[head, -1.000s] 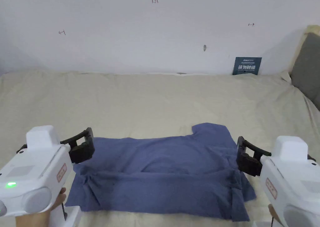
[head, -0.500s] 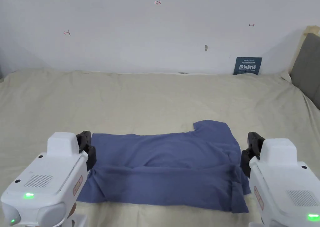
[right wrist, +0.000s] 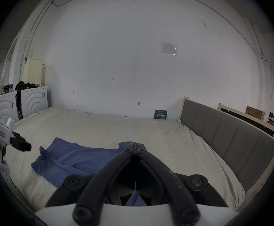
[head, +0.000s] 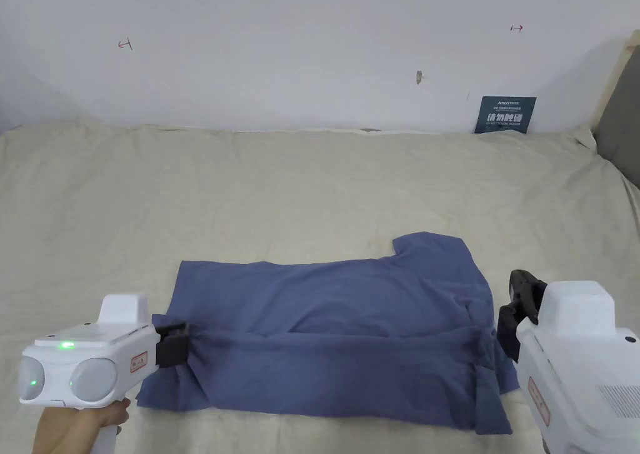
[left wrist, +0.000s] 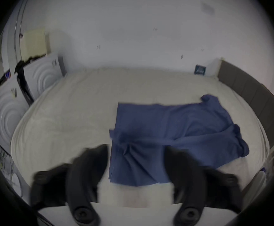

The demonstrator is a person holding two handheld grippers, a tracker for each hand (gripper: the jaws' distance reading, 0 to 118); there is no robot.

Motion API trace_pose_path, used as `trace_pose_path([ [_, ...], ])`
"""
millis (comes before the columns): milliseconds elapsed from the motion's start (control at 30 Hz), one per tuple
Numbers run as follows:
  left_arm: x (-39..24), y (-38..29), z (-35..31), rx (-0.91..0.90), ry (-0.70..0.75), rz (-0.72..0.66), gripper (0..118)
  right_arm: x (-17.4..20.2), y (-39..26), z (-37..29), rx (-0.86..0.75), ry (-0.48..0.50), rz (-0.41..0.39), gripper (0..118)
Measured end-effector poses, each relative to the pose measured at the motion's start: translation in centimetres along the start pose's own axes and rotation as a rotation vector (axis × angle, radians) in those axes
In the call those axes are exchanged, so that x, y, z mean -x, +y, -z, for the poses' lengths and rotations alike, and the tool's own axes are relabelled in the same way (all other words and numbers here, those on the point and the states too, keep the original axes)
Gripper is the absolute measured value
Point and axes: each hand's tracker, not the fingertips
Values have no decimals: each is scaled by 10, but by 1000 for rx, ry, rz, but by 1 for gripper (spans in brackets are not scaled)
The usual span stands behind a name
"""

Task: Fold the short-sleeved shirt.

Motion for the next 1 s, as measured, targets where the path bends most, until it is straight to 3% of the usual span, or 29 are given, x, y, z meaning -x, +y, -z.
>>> trace_pose_path([
  [67,6,-6,22,87,31,-4,109,-1,-3,9,17,-8,3,1],
  [267,20,-36,73,253,104,-47,105,-6,-15,33,76,-19,22,1],
  [333,23,-45,83,283,95,-67,86,-8,-20,39,99,-23,24,1],
  [400,23,-54,93,310,105,-76,56,-10,-25,44,121,-26,31,1],
  [467,22,-57,89,255,98,-97,52,-13,-31,48,146,-29,45,1],
  [500,22,-55,88,267,88,-87,44,-15,-34,50,161,-33,50,1],
  [533,20,-54,86,259,77,-77,30,-17,-38,52,177,-38,57,1],
  [567,18,-53,84,241,63,-59,6,-19,-42,55,200,-40,64,2],
  [633,17,-53,79,233,43,-53,6,-24,-53,66,274,-44,97,6],
  [767,13,-45,59,146,46,-28,6,-32,-89,94,478,-29,157,74],
  [800,12,-42,54,138,32,-38,6,-33,-102,100,521,-25,173,82],
  [867,12,-38,45,109,27,-49,6,-32,-124,114,635,-21,196,97],
  [1000,11,-34,41,99,21,-42,6,-29,-164,127,755,-8,185,95],
])
